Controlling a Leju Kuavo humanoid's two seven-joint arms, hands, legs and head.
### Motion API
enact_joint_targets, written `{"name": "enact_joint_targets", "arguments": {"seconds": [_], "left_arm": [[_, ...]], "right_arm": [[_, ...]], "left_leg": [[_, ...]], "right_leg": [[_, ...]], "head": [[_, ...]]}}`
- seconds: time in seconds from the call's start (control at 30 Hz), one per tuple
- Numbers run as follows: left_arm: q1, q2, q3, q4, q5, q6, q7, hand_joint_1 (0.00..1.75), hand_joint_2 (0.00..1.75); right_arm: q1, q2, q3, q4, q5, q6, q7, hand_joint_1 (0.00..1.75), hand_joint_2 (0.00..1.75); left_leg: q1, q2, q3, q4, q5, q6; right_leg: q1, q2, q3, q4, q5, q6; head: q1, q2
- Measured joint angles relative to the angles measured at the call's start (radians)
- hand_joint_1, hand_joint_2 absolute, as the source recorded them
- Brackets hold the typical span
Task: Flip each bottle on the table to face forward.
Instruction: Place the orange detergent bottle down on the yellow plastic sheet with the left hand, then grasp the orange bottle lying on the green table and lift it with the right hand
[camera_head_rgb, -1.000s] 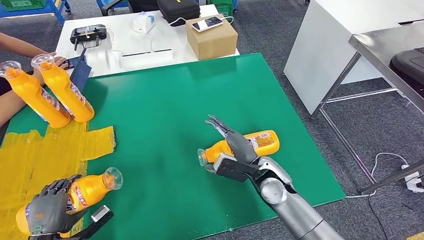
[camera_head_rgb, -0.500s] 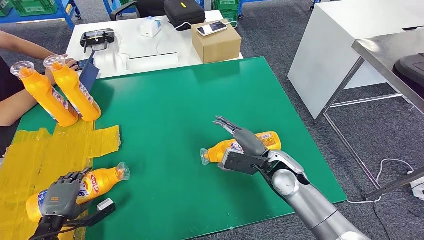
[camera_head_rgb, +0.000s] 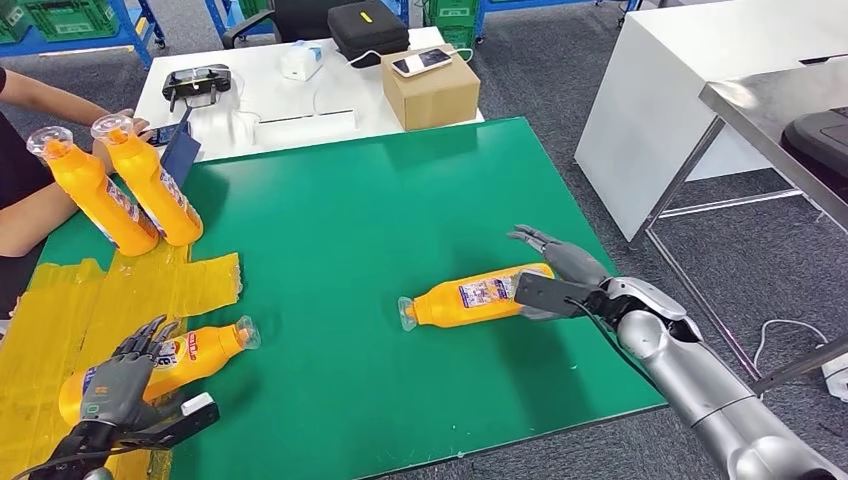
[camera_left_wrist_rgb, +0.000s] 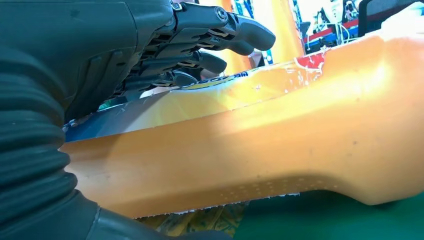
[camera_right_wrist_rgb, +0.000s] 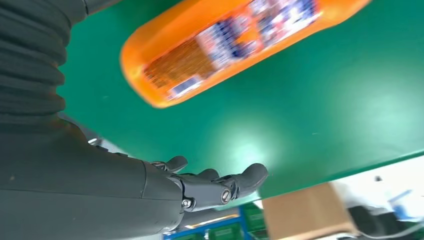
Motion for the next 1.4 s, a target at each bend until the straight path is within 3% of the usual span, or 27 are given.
{"name": "enact_joint_targets", "arguments": {"seconds": [0.2,0.33,0.47,0.63,0.97,1.2,1.23,1.33,1.37,1.4], "left_arm": [[0.003,0.006,-0.002,-0.006,0.032,-0.005,-0.020,0.00,1.75],[0.000,-0.003,0.003,-0.023,0.193,-0.029,-0.119,0.00,0.00],[-0.008,-0.059,0.015,-0.082,0.398,-0.071,-0.242,0.00,0.00],[-0.019,-0.133,0.001,-0.164,0.476,-0.101,-0.266,0.00,0.00],[-0.021,-0.171,-0.005,-0.219,0.503,-0.103,-0.283,0.00,0.00],[-0.025,-0.197,-0.020,-0.241,0.502,-0.101,-0.282,0.00,0.00],[-0.026,-0.200,-0.021,-0.241,0.502,-0.100,-0.281,0.00,0.00],[-0.026,-0.206,-0.025,-0.244,0.501,-0.098,-0.280,0.00,0.00],[-0.028,-0.207,-0.027,-0.244,0.501,-0.098,-0.280,0.00,0.00],[-0.030,-0.209,-0.028,-0.245,0.501,-0.097,-0.280,0.00,0.00]], "right_arm": [[-0.005,-0.016,0.000,0.034,0.003,-0.001,0.005,0.00,1.75],[-0.005,-0.016,0.001,0.071,0.025,-0.010,0.018,0.00,1.75],[-0.006,0.021,0.004,0.167,0.090,-0.050,0.015,0.00,1.75],[-0.010,0.124,0.019,0.316,0.148,-0.116,-0.005,0.00,1.75],[-0.058,0.191,0.022,0.420,0.173,-0.131,-0.009,0.00,1.75],[-0.100,0.318,0.051,0.514,0.276,-0.195,0.016,0.02,1.75],[-0.106,0.335,0.056,0.527,0.290,-0.201,0.021,0.10,1.75],[-0.126,0.373,0.077,0.563,0.327,-0.193,0.030,1.39,1.75],[-0.136,0.381,0.086,0.575,0.338,-0.180,0.030,1.75,1.75],[-0.148,0.386,0.096,0.589,0.349,-0.160,0.030,1.75,1.75]], "left_leg": [[0.000,0.000,-0.004,0.000,0.000,0.000],[0.000,0.000,-0.007,0.000,0.001,0.000],[0.000,0.000,-0.013,0.000,0.004,0.002],[-0.001,0.005,-0.022,0.001,0.006,0.001],[-0.003,0.008,-0.025,0.002,0.005,0.001],[-0.002,0.018,-0.023,0.001,0.004,0.000],[-0.002,0.019,-0.023,0.001,0.005,0.000],[-0.001,0.019,-0.023,0.001,0.005,0.000],[-0.001,0.019,-0.023,0.001,0.005,0.000],[-0.001,0.019,-0.023,0.001,0.005,0.000]], "right_leg": [[0.000,0.000,-0.005,0.000,0.000,0.001],[0.000,-0.001,-0.008,0.000,0.000,0.001],[0.000,-0.001,-0.013,0.000,0.002,0.002],[0.000,0.004,-0.024,0.000,0.007,0.003],[0.000,0.008,-0.028,0.000,0.007,0.004],[0.001,0.019,-0.031,0.000,0.008,0.002],[0.001,0.019,-0.031,0.000,0.009,0.001],[0.002,0.019,-0.031,0.000,0.009,0.000],[0.002,0.019,-0.031,0.000,0.009,0.000],[0.002,0.019,-0.031,0.000,0.009,0.000]], "head": [[0.000,0.000],[0.000,0.000],[0.000,0.000],[0.000,0.000],[0.001,0.000],[0.000,0.000],[0.000,0.000],[0.000,0.000],[0.001,0.000],[0.001,0.000]]}}
